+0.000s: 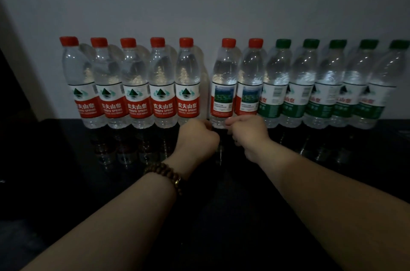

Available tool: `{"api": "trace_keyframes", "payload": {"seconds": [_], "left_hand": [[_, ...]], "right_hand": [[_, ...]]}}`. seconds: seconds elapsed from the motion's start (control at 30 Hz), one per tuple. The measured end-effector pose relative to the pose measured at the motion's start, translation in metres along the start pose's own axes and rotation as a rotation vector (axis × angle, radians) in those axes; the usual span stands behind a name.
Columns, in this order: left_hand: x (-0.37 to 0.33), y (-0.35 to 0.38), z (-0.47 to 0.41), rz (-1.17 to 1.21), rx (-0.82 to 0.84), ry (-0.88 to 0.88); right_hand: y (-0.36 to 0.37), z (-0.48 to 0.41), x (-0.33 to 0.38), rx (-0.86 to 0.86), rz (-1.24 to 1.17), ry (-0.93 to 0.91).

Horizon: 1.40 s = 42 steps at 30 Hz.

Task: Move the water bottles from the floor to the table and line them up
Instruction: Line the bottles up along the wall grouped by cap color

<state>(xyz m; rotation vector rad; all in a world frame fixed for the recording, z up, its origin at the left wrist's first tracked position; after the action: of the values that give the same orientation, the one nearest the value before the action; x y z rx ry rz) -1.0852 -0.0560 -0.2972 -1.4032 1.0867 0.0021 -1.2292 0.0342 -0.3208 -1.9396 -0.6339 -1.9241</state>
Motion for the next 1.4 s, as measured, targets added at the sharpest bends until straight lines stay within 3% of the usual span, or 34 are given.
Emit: {"api": "trace_keyframes", "payload": {"seconds": [0.17,0.33,0.57,0.9,1.03,1.2,1.4], "left_hand": [[-0.009,0.006,0.011,-0.024,-0.081,0.129],[0.002,0.012,0.004,0.007,-0.032,0.025],[0.007,0.012,0.000,-0.021,-0.125,-0.149],[-0.014,-0.003,0.002,0.000,-0.350,0.062],[-0.026,0.003,0.000,0.008,-0.294,0.141],[-0.023,0.012,-0.003,0.003,-0.183,0.140],[-0.016,0.022,-0.010,0.130,-0.050,0.102]], "right_hand": [[-0.014,0.000,0.005,0.150,0.072,-0.039],[-0.006,0.004,0.015,0.167,0.207,-0.284],[-0.006,0.007,0.022,0.143,0.257,-0.339],[0.001,-0.001,0.017,0.191,0.189,-0.402],[0.005,-0.003,0.013,0.221,0.221,-0.383],[0.008,-0.005,0.006,0.253,0.294,-0.307],[0.005,-0.009,0.001,0.229,0.219,-0.228]]}}
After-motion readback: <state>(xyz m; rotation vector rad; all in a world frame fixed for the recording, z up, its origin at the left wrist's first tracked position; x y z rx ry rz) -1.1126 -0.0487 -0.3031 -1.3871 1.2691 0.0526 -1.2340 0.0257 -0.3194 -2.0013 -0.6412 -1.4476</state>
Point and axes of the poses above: each hand's wrist, its own z-axis away from the middle knuckle, its own y-axis out of the palm, x = y × z, the point moved 9 cm from there along -z, towards the middle knuckle, and after that the axes turned 14 degrees about -z, right-handed, at the moved point
